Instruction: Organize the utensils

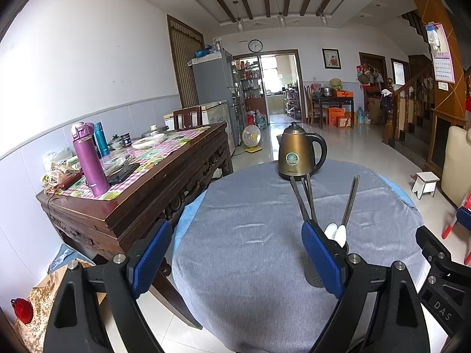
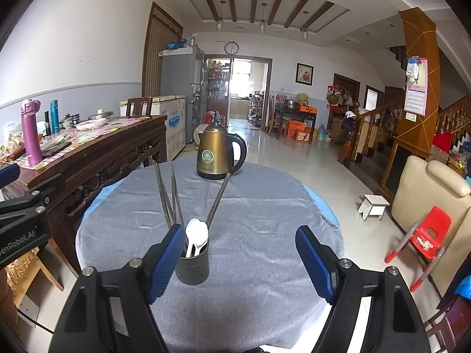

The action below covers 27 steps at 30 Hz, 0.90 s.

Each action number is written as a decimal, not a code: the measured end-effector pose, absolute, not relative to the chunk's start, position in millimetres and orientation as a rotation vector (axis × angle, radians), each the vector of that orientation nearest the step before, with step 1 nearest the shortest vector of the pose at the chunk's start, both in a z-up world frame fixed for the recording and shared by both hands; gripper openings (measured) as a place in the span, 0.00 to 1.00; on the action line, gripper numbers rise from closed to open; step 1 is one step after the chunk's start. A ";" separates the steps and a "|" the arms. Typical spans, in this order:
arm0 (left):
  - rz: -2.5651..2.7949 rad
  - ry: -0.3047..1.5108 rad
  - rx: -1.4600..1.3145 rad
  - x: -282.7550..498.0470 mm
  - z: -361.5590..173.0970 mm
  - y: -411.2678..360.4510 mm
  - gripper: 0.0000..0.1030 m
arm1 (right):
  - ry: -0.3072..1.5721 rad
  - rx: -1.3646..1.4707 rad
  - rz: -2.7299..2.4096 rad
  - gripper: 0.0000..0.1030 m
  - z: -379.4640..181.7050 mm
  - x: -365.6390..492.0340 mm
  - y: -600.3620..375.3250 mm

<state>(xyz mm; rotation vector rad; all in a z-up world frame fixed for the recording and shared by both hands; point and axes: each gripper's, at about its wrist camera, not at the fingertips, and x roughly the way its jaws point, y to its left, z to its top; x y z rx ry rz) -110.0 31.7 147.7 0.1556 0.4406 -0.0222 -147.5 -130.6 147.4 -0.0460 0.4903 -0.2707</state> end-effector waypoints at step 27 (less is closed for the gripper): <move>-0.024 0.437 0.161 -109.7 143.7 34.3 0.87 | 0.484 -0.043 -0.244 0.78 146.4 -155.8 -127.6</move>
